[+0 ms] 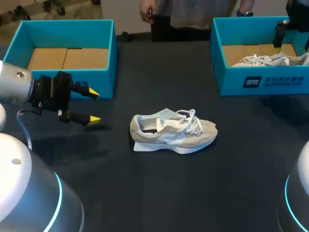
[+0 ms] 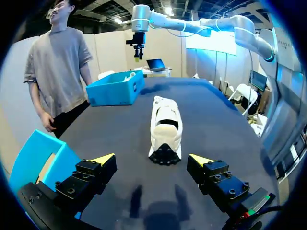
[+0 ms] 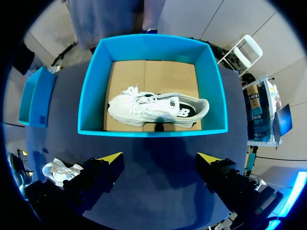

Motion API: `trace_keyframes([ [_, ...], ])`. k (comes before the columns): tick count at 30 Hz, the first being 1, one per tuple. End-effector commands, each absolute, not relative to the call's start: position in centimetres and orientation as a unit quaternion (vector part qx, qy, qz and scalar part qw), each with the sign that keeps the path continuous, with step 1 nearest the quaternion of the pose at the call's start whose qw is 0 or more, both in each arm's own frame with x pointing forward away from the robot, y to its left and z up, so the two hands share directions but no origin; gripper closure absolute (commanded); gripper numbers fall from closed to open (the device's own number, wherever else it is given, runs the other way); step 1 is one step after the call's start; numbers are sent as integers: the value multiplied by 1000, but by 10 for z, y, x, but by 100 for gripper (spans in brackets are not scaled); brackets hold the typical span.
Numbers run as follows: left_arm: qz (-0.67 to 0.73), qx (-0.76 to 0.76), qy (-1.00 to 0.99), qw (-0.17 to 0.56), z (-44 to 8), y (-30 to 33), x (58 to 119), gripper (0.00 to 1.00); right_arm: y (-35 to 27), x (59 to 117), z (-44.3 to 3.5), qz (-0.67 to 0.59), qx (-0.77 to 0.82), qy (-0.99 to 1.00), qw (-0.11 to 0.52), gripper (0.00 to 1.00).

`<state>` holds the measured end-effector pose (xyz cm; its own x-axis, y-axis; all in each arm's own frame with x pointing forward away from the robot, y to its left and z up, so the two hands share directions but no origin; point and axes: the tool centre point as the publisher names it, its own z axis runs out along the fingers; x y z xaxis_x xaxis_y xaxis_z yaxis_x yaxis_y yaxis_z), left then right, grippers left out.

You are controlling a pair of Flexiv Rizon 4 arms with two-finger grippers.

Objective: Take the shoe out of the shoebox, open the shoe tongue, remove and reinsert the insole, then place the shoe into the shoebox

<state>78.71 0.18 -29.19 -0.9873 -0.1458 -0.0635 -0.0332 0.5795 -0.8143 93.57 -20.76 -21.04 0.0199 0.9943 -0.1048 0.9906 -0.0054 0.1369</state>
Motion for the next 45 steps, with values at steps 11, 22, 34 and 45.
trace_keyframes([
  [11,-456,-48,886,69,-303,0,781,0,-208,935,-211,12,709,700,87,0],
  [22,-494,-50,867,37,-348,-18,781,0,-208,935,-211,12,709,700,87,0],
  [34,-490,-58,869,48,-359,-30,784,0,-208,935,-211,12,709,700,87,0],
  [45,-490,-44,870,37,-372,-42,781,0,-208,935,-211,12,709,700,87,0],
])
